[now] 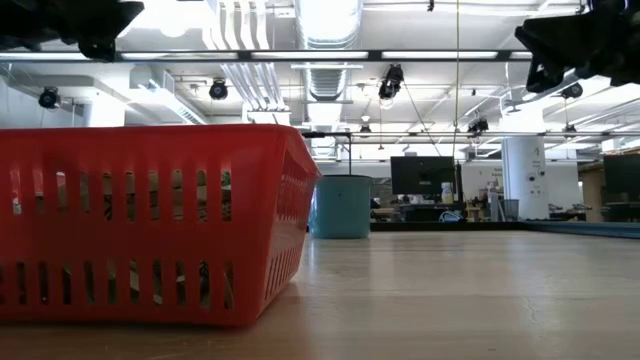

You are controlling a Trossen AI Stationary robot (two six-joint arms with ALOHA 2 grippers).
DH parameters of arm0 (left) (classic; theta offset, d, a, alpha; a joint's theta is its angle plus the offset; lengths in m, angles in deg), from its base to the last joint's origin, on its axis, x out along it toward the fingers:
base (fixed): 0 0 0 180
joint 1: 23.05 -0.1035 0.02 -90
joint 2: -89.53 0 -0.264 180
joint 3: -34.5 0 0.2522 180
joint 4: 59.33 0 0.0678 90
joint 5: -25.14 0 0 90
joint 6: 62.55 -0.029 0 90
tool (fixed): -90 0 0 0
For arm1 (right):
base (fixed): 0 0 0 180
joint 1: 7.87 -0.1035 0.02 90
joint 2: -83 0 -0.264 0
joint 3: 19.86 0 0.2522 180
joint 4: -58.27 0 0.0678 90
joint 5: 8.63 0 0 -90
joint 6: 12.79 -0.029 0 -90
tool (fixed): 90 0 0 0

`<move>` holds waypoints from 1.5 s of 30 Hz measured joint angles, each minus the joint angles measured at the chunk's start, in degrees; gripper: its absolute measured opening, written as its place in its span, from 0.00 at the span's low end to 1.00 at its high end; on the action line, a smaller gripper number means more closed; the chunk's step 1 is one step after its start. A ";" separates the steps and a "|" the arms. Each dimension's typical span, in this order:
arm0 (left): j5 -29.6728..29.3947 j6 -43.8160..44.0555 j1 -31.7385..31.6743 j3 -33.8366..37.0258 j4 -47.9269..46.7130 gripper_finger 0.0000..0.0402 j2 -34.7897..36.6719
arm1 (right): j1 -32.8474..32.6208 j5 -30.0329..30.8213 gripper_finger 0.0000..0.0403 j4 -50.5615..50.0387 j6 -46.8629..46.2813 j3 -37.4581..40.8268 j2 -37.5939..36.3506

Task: Pick and place items into bin
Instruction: Return to Home Position

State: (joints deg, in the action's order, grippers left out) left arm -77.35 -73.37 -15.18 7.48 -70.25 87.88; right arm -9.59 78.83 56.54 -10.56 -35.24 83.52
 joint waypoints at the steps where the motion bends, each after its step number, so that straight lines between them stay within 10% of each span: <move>1: 0.00 0.00 -0.03 -0.08 -0.08 0.43 0.00 | 0.00 -0.30 0.13 -0.05 -0.10 0.00 -0.09; 19: 0.41 3.18 -0.37 12.60 11.01 0.43 0.04 | 0.00 -0.95 0.13 -2.64 -1.89 0.04 -0.05; 45: 3.19 6.02 -1.16 12.88 -0.42 0.43 -2.91 | -0.02 -0.84 0.13 -12.84 -3.70 0.46 0.03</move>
State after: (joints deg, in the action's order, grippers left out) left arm -74.15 -67.35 -16.35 20.36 -70.67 84.97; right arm -9.61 77.99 43.70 -14.26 -34.79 83.55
